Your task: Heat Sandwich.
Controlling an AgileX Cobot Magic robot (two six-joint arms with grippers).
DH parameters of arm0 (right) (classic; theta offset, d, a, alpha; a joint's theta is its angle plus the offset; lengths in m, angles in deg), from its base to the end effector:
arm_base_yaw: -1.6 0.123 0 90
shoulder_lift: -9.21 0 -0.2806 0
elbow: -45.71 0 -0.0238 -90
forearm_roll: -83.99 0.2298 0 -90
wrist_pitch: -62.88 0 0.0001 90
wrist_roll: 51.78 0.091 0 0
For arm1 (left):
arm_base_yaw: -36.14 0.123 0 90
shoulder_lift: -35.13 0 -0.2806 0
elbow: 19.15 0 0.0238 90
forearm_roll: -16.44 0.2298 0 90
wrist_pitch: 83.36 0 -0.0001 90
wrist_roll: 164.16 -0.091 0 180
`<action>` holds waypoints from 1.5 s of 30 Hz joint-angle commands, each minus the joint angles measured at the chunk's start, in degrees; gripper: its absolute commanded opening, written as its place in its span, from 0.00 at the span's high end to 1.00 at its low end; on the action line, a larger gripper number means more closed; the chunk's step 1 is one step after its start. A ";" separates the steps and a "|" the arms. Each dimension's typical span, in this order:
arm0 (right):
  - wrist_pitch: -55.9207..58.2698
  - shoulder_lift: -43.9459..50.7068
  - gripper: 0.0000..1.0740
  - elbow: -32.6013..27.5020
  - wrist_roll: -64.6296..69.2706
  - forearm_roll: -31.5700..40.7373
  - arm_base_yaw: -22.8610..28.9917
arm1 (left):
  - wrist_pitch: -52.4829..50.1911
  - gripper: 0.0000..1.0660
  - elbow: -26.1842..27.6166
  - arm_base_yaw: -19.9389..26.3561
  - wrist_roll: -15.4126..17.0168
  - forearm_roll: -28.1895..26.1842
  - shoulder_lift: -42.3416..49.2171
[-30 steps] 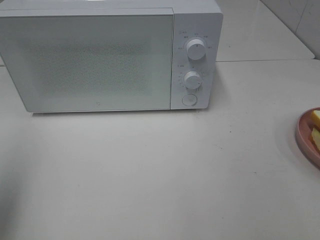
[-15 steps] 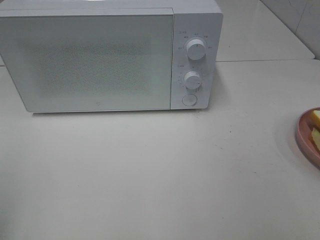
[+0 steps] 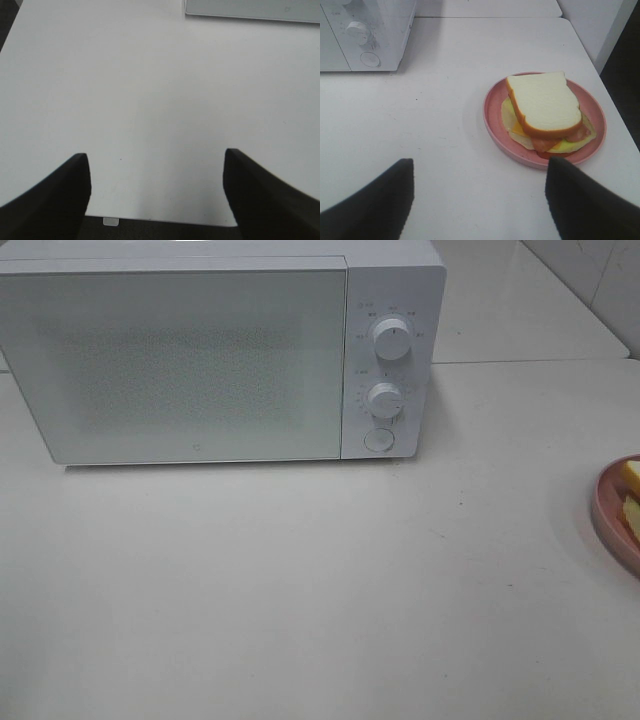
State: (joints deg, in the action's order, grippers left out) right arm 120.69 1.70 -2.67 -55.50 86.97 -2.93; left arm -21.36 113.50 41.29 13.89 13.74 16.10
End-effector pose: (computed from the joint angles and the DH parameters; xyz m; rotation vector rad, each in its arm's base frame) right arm -0.0177 0.0054 0.2717 0.0130 1.9835 -0.0317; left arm 0.0073 -0.0031 0.2719 -0.0648 2.2386 0.0086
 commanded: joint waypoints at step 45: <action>-0.63 1.38 0.34 -0.06 0.17 0.11 0.11 | -0.69 0.33 -0.11 -2.06 4.53 3.32 12.72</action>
State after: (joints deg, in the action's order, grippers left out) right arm 120.69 1.70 -2.67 -55.50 86.97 -2.93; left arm -21.36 113.50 39.52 18.01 16.89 27.44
